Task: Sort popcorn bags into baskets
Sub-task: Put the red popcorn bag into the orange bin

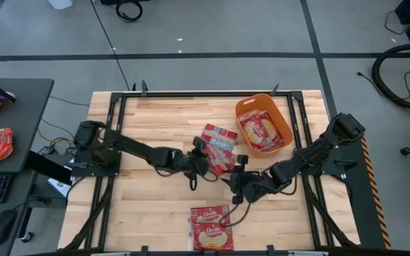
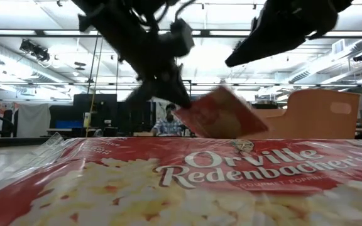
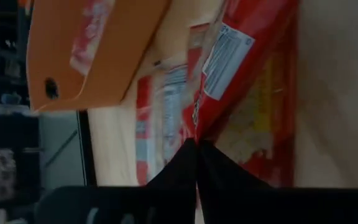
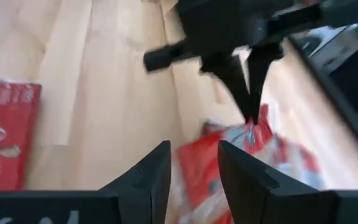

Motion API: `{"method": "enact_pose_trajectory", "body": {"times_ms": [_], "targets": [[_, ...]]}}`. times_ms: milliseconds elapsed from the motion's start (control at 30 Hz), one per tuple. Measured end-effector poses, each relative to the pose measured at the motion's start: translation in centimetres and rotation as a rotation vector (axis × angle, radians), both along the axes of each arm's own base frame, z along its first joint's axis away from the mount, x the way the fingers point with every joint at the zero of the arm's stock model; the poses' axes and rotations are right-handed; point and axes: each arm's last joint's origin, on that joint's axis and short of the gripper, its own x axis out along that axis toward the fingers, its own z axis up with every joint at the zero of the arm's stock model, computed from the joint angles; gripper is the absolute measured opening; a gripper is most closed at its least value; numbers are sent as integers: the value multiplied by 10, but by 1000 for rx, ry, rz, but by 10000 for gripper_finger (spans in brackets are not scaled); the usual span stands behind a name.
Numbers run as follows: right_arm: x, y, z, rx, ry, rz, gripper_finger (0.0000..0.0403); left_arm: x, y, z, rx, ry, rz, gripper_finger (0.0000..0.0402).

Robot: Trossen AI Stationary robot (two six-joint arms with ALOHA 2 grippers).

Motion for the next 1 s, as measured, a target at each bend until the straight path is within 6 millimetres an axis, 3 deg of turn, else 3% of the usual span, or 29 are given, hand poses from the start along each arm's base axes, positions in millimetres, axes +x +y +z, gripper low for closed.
{"method": "enact_pose_trajectory", "body": {"times_ms": [267,700,1000], "targets": [[-5,1,-2,-100,40,-4,144,-10,18,30,-214,-94,65,1],[-4,-9,0,-215,33,-95,248,-12,20,27,-243,-80,108,1],[-3,-14,0,-298,54,-114,254,-13,20,27,-262,-90,122,0]]}}
